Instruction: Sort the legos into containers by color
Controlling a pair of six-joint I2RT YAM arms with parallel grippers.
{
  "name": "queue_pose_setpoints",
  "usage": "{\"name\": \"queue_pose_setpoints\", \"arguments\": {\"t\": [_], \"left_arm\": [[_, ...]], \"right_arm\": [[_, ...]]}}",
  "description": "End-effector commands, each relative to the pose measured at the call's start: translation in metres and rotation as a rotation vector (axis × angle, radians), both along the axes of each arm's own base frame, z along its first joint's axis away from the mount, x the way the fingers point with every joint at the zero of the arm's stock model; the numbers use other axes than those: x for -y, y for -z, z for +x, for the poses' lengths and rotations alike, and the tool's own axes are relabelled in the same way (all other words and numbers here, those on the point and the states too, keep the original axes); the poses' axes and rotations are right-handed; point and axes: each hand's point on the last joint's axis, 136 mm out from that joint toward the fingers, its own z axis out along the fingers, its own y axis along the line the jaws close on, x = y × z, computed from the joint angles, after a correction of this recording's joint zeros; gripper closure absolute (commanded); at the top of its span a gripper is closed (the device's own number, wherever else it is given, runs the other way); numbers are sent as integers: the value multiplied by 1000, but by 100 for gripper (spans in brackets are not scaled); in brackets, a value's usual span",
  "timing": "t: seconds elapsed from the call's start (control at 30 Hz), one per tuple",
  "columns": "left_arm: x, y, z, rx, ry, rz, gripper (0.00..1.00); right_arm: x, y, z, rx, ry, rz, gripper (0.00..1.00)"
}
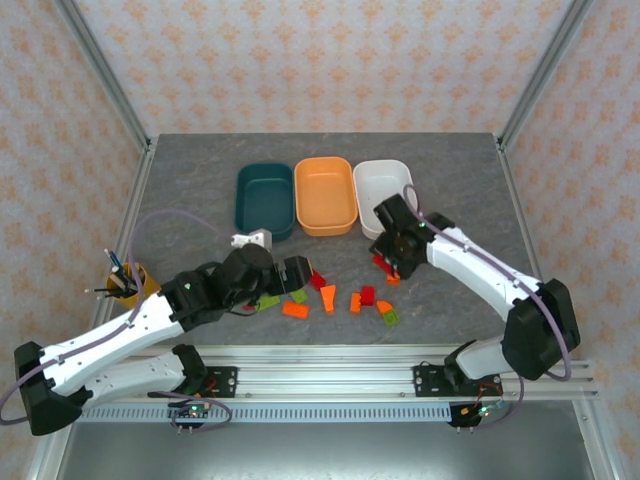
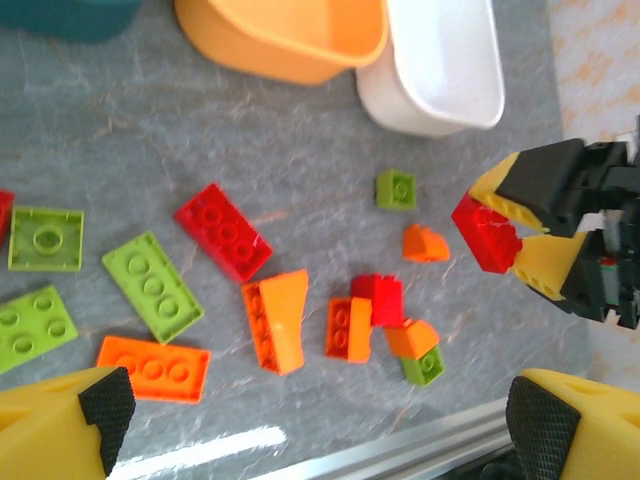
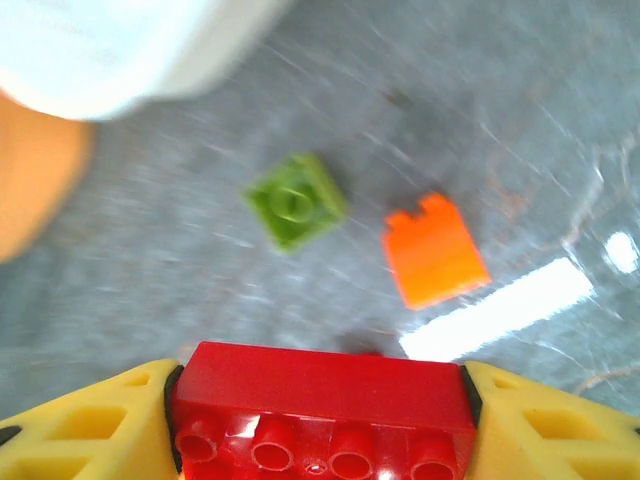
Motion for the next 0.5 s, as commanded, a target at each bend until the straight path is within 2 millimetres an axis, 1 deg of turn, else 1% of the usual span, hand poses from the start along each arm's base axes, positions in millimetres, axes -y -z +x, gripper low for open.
{"name": "queue_pose_setpoints", "arguments": {"t": [0.0,0.03,0.1,0.17,0.27,0.33,0.37,0.43,0.47], "left_arm": [[2,-34,20,46,-1,-40,1],[3,-40,28,44,-6,-52,2],[2,-48,44,41,-25,-69,1],[-1,-55,62,38,-54,-81,2],[-3,-60,91,25,-87,-103,2],[-2,-65,111,32,-96,-119,2],[-3,-68,119,35,-104,-119,2],[-3,-64,136,18,-111,-115,2],[-2,-63,143,11,-116,-117,2]], "right_arm": [[20,-30,24,74,-36,-112,38],[20,-36,38,92,-45,-117,38],[17,-41,65,105,-62,-105,37],[14,-38,92,99,-83,-104,37],[10,-26,132,82,-99,-113,37],[12,-10,156,57,-90,-124,37],[12,-6,166,51,-85,-124,37],[15,10,184,24,-68,-122,37],[16,18,191,9,-63,-119,37]]}}
